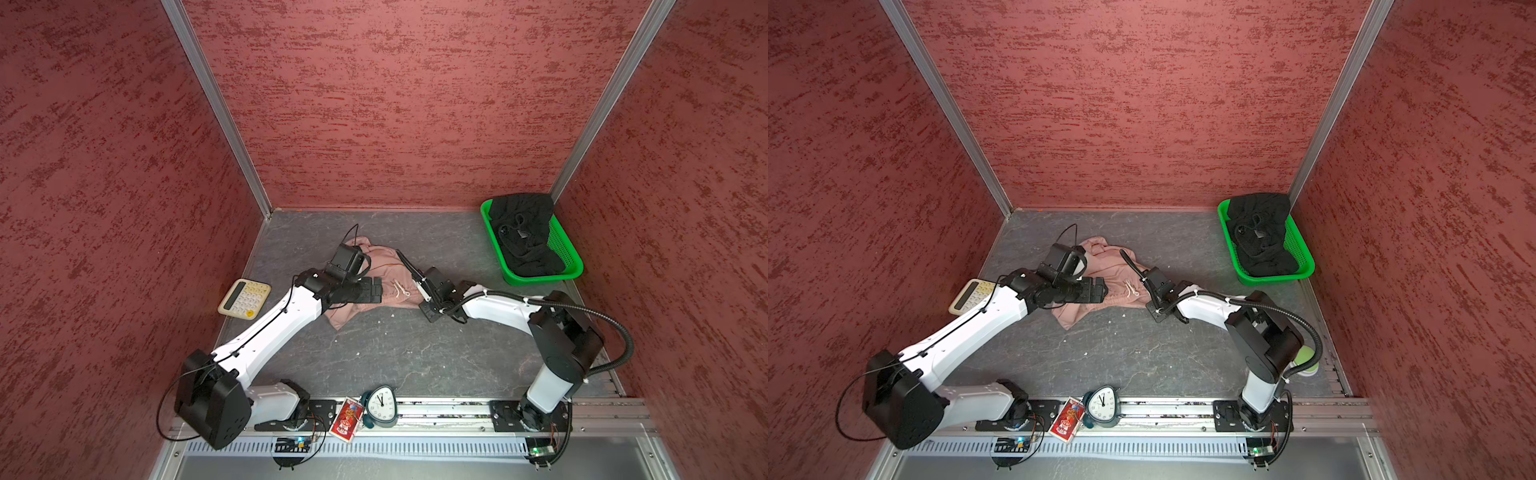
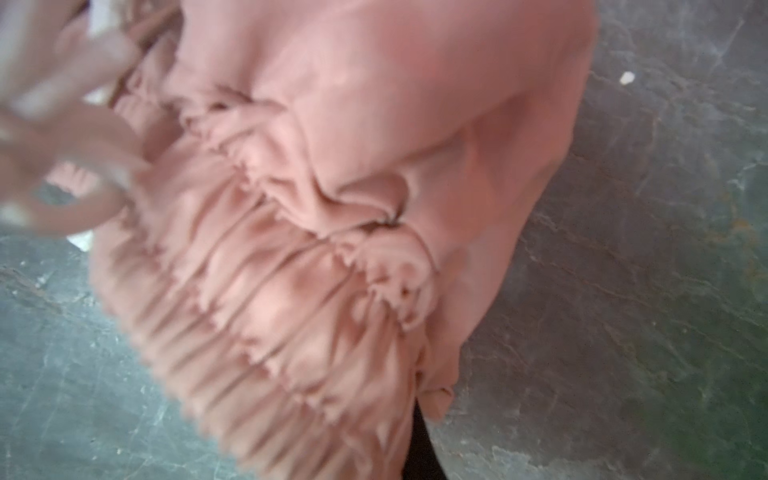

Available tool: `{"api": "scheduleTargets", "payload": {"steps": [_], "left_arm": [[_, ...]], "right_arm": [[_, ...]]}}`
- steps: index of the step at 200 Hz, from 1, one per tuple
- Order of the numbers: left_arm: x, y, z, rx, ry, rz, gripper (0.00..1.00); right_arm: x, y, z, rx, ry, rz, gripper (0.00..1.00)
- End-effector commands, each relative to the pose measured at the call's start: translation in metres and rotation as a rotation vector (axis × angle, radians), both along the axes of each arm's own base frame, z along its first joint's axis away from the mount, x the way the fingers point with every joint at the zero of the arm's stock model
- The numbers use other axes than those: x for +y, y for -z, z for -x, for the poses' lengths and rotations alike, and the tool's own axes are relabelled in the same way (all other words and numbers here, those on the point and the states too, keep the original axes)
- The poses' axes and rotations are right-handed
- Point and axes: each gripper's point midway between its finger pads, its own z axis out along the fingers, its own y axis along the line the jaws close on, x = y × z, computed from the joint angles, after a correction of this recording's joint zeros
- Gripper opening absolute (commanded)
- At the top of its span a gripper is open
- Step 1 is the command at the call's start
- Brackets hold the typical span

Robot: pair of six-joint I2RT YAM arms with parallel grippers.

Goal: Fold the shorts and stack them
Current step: 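Lift the waistband with both grippers and raise the shorts off the table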

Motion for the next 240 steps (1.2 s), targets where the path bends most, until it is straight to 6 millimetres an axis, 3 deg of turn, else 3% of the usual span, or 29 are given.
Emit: {"api": "scheduleTargets", "payload": {"steps": [1, 34, 66, 114, 188, 240], "left_arm": [[-0.021, 0.009, 0.023, 0.103, -0.068, 0.196, 0.96], [-0.018, 0.020, 0.024, 0.074, -0.166, 0.290, 0.85], [-0.005, 0.040, 0.022, 0.056, -0.241, 0.226, 0.90], [-0.030, 0.054, 0.000, 0.036, -0.261, 0.357, 0.91], [-0.036, 0.110, 0.035, 0.172, -0.250, 0.200, 0.90], [-0.017, 0.131, 0.041, 0.180, -0.288, 0.113, 0.91]], "right_arm": [[0.006, -0.019, -0.008, -0.047, 0.033, -0.077, 0.00], [0.001, -0.029, -0.009, -0.058, 0.061, -0.127, 0.00], [-0.003, -0.039, -0.009, -0.067, 0.075, -0.172, 0.00], [-0.002, -0.043, -0.009, -0.070, 0.090, -0.220, 0.00], [0.003, -0.046, -0.010, -0.075, 0.090, -0.251, 0.00], [0.001, -0.049, -0.008, -0.078, 0.095, -0.259, 0.00]]}}
